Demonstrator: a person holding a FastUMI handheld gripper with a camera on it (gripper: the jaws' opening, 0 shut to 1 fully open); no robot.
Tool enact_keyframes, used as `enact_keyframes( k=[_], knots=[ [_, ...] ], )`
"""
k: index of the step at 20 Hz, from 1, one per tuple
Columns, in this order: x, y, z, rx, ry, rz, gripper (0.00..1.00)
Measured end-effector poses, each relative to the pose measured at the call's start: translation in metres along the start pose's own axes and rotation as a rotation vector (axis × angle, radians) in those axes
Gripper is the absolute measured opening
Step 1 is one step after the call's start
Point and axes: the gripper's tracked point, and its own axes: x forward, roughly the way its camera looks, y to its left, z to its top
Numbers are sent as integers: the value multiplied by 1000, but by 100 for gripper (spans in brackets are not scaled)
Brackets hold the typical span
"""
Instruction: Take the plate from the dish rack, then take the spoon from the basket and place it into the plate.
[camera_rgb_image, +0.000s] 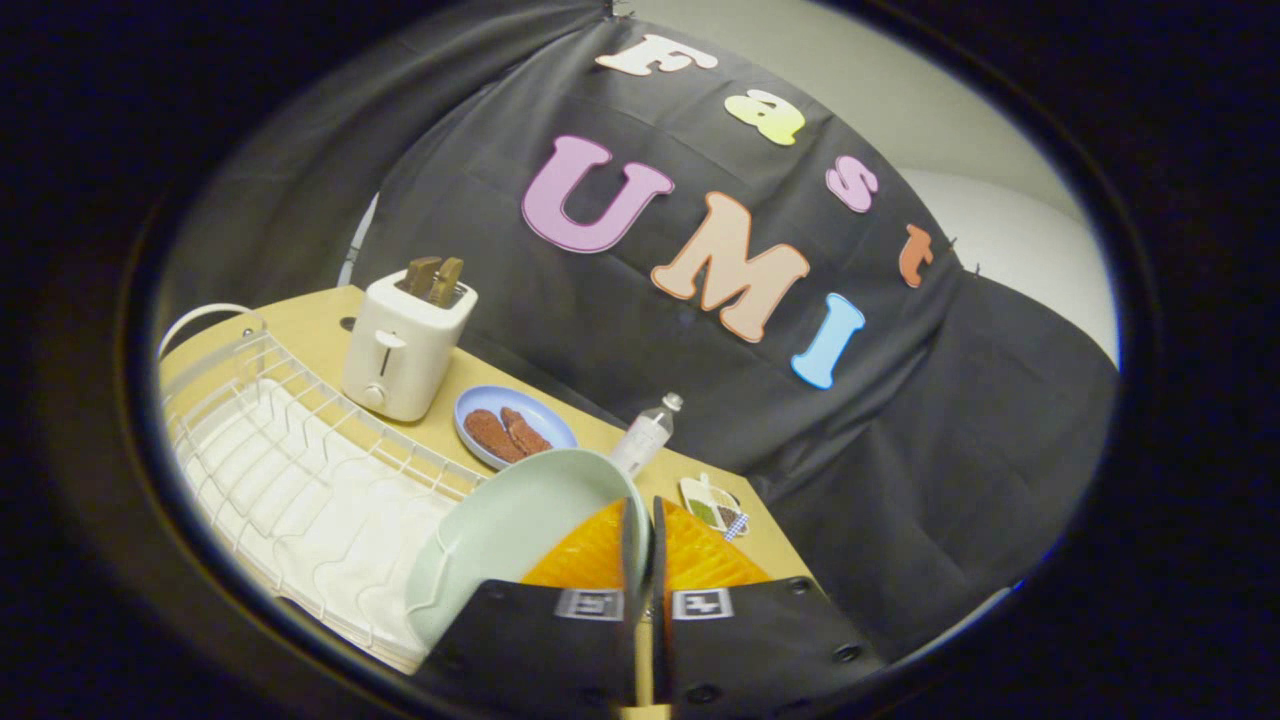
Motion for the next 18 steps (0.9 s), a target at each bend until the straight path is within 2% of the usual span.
enact_keyframes(
  k=[2,14,16,18],
  knots=[
    [3,1,1,2,9,13,3],
    [-2,-2,23,-65,-12,63,3],
    [-1,-6,24,-89,-23,50,3],
    [-3,-29,45,-138,-92,-17,3]
  ],
)
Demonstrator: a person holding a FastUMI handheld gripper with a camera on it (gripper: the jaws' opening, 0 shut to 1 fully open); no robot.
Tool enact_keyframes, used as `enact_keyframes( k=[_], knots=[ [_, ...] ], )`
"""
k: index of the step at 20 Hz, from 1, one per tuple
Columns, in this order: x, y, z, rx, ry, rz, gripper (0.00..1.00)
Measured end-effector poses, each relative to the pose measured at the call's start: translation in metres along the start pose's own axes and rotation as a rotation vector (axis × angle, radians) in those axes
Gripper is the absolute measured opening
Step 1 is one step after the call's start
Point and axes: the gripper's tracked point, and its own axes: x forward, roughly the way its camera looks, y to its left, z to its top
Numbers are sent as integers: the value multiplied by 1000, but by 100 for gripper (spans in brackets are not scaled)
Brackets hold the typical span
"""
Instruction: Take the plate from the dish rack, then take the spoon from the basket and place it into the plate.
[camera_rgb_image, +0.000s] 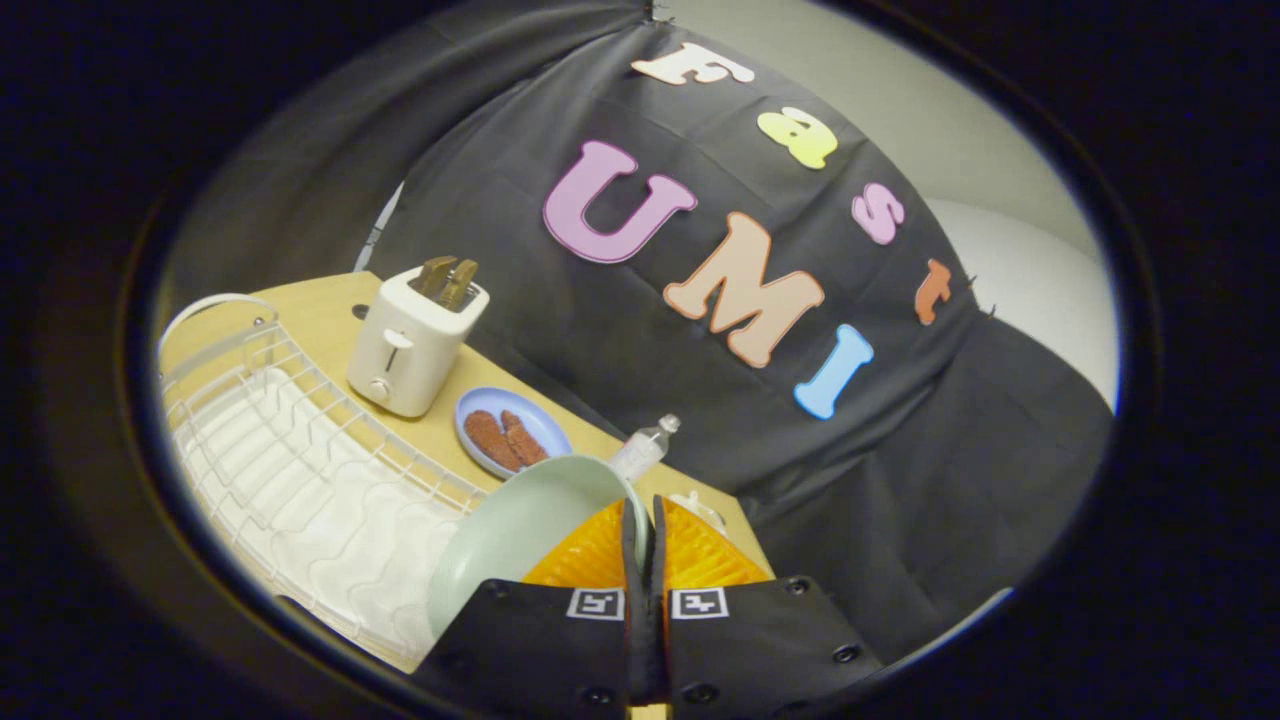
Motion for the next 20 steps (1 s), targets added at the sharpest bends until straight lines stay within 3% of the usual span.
enact_keyframes(
  k=[7,16,20],
  knots=[
    [-5,-60,-6,115,1,-11,3],
    [-37,-152,-103,296,134,-38,3],
    [-44,-168,-149,399,182,-8,3]
  ],
)
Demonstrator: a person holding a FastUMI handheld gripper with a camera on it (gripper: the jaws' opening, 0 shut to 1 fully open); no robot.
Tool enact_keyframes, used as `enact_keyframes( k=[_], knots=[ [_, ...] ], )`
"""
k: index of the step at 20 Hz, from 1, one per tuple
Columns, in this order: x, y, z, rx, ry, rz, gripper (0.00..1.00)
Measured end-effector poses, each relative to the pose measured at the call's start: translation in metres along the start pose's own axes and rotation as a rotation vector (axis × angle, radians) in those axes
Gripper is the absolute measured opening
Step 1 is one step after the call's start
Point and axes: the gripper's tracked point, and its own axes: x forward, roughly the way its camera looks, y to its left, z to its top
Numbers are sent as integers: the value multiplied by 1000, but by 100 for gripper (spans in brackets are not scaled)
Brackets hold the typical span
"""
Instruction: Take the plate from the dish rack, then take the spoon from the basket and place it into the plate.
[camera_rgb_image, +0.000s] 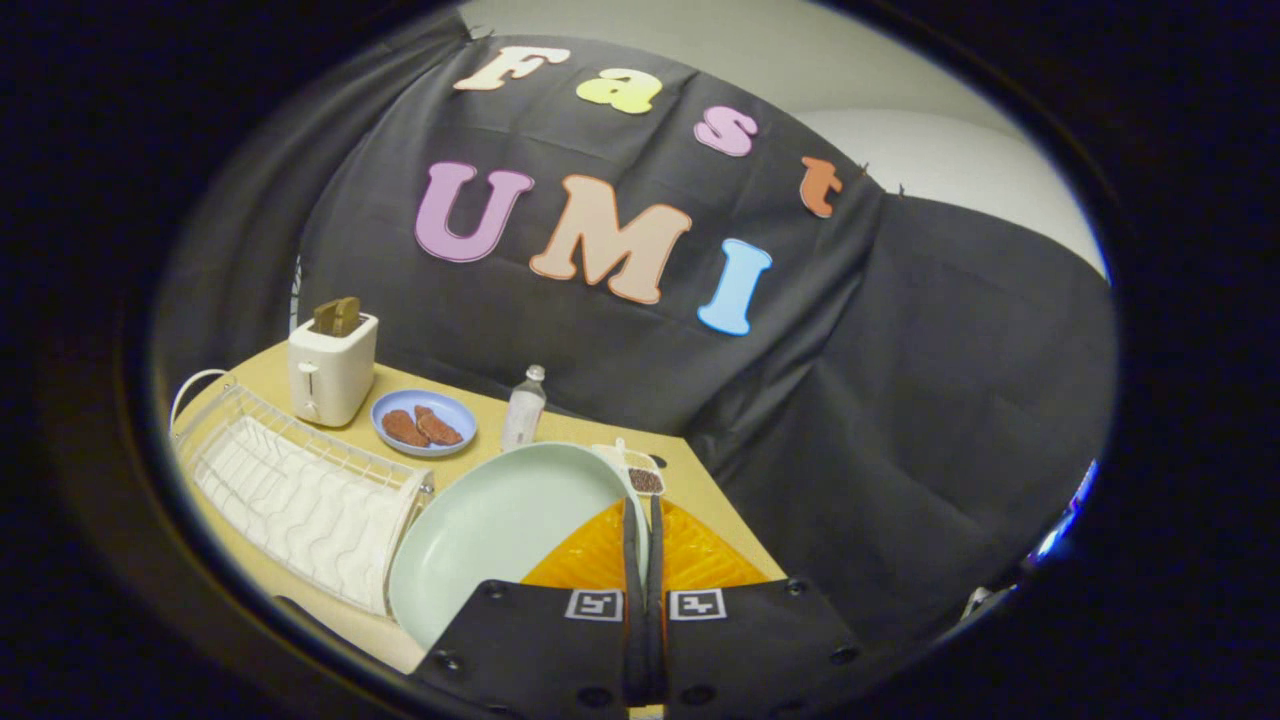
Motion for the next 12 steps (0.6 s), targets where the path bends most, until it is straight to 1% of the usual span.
enact_keyframes(
  k=[6,12],
  knots=[
    [11,-18,-71,80,89,77,3],
    [34,-10,-152,162,195,157,3]
  ],
)
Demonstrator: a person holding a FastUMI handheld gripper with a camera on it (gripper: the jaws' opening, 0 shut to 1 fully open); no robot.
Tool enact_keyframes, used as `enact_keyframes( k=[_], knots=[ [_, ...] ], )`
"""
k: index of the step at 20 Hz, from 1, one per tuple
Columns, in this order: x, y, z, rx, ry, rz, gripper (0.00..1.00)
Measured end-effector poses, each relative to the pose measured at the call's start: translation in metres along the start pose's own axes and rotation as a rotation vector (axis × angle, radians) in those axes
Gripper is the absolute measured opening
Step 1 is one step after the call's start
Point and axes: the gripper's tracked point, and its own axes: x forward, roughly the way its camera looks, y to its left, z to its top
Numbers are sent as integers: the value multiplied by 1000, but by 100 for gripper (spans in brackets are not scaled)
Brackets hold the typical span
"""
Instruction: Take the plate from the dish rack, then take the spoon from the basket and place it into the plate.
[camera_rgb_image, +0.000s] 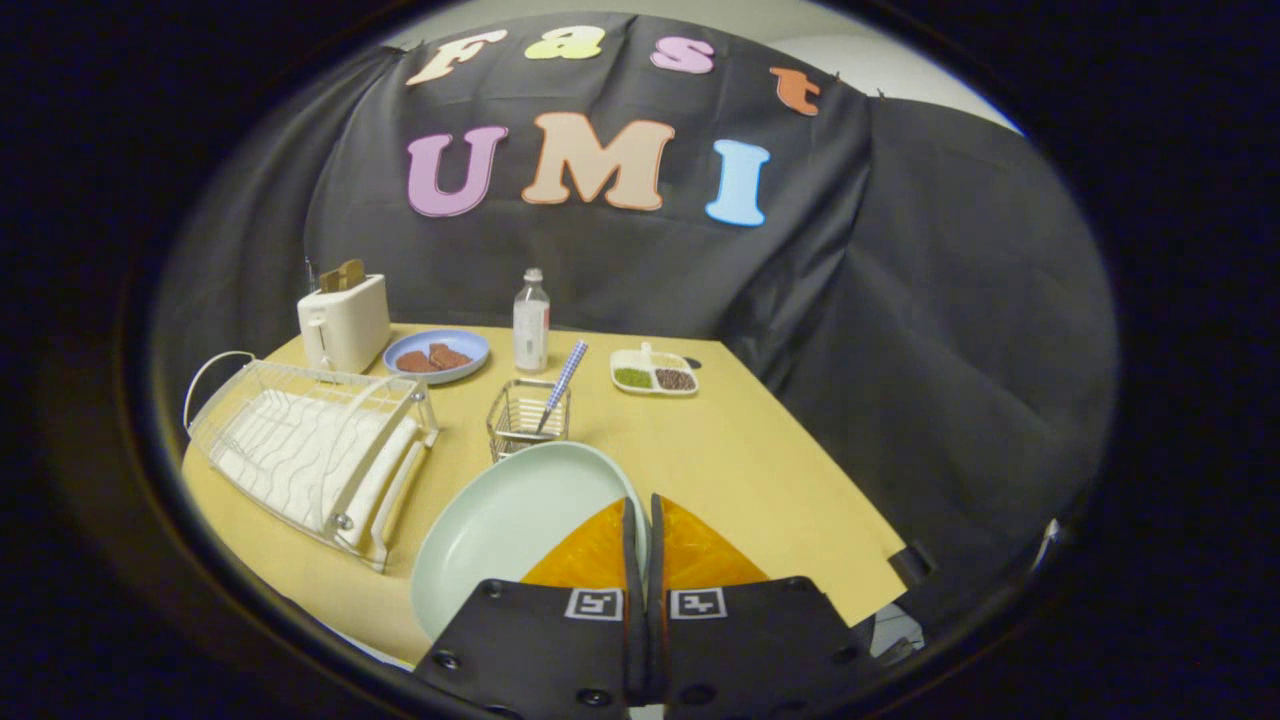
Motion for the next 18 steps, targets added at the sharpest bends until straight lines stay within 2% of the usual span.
enact_keyframes(
  k=[3,6,7,12,18],
  knots=[
    [22,-6,-29,40,51,24,5],
    [29,-11,-38,99,79,65,7],
    [33,-11,-30,117,73,79,15],
    [60,9,24,169,-8,190,13],
    [121,63,83,193,-41,315,12]
  ],
)
